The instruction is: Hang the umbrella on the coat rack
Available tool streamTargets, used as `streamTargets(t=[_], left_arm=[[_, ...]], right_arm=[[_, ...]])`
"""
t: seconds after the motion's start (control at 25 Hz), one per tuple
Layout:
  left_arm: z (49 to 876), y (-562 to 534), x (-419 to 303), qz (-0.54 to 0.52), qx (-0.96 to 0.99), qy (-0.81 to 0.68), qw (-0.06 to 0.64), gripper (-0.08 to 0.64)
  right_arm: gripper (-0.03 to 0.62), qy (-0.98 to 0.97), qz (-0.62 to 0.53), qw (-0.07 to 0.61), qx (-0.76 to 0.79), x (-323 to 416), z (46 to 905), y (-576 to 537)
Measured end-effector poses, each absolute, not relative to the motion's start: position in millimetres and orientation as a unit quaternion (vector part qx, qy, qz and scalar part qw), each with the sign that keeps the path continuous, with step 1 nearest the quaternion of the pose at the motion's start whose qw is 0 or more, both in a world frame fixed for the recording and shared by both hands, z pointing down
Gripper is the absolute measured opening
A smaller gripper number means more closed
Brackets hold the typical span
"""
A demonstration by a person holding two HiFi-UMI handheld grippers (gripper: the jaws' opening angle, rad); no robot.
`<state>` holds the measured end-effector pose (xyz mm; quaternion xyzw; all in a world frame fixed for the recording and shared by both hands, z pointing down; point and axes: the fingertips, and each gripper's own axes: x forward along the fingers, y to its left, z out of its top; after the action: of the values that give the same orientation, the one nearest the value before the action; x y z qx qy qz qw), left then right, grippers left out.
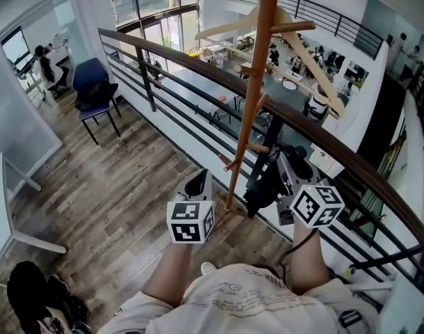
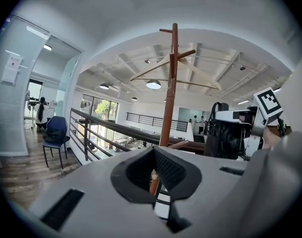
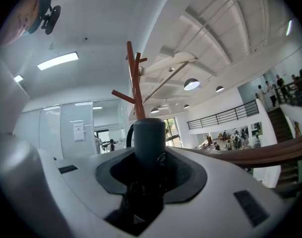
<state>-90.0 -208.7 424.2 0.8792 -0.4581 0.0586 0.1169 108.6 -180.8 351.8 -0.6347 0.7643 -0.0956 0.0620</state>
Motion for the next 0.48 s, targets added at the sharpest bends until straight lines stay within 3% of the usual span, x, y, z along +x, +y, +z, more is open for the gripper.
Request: streamTargets(t=[0.48], left_arm=[[423.4, -264.1, -59.4, 0.064, 0.892, -0.426, 0.138, 0.005]], right_arm=[[0.144, 0.704, -0.063, 0.046, -0.706, 200.5, 338.9, -238.9]])
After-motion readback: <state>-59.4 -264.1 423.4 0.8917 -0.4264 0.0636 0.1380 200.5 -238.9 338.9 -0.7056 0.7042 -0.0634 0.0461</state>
